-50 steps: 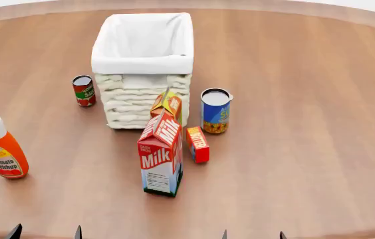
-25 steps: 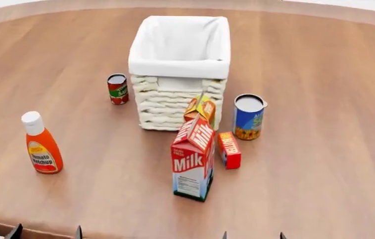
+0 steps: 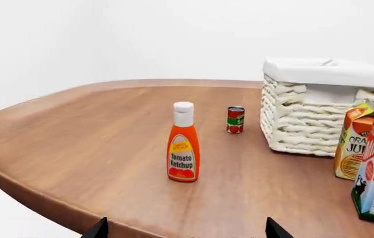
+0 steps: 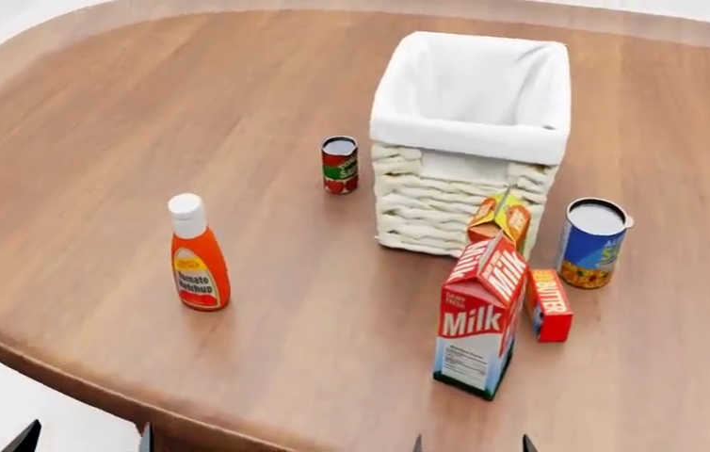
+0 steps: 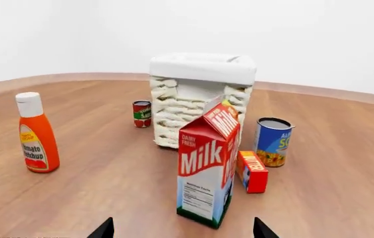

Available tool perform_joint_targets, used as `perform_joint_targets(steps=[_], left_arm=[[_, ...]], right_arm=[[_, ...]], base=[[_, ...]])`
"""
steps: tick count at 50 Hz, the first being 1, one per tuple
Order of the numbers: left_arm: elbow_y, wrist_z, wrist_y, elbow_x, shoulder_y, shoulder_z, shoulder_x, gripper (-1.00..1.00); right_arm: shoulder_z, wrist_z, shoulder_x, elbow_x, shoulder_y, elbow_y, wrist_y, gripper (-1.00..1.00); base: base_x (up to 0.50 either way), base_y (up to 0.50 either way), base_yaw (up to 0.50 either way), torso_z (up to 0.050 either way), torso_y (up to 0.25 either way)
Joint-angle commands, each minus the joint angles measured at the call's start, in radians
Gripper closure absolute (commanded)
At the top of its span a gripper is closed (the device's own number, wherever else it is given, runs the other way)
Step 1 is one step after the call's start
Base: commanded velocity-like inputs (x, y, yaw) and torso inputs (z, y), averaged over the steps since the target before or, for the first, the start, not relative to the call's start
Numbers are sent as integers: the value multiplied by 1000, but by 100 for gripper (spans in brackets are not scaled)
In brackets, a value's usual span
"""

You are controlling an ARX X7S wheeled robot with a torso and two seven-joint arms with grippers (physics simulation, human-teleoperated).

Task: Pick up the butter and put it in the basket.

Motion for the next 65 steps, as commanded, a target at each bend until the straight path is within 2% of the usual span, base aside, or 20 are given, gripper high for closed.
perform_joint_targets(steps=[1,3,12,27,37,55,65], left_arm=[[-5,-17,2,-7,-2,20,-13,-100],[-6,-20,3,-4,-2,25,-16,-100],[9,-29,-5,-13,-4,32,-30,-100],[63,-32,-39,-40,-2,36,-56,-100],[94,-46,-68,-77,-13,20,-61,-100],[93,-53,-59,-87,-13,34,-73,-100],[97,-60,-60,-92,-13,40,-79,-100]], right_arm=[[-19,14,15,10,2,-2,2,-100],[-15,33,14,1,-6,-6,-43,-100],[-49,69,50,-72,-48,-178,-12,-100],[-56,62,66,-32,-54,-176,-54,-100],[-43,68,55,20,-29,-104,7,-100],[-41,93,62,45,-36,-130,11,-100],[-47,109,69,40,-36,-132,7,-100]], base=[[0,0,500,0,0],[0,0,500,0,0],[0,0,56,0,0],[113,-408,0,0,0],[134,-482,0,0,0],[1,-3,0,0,0],[134,-482,0,0,0]])
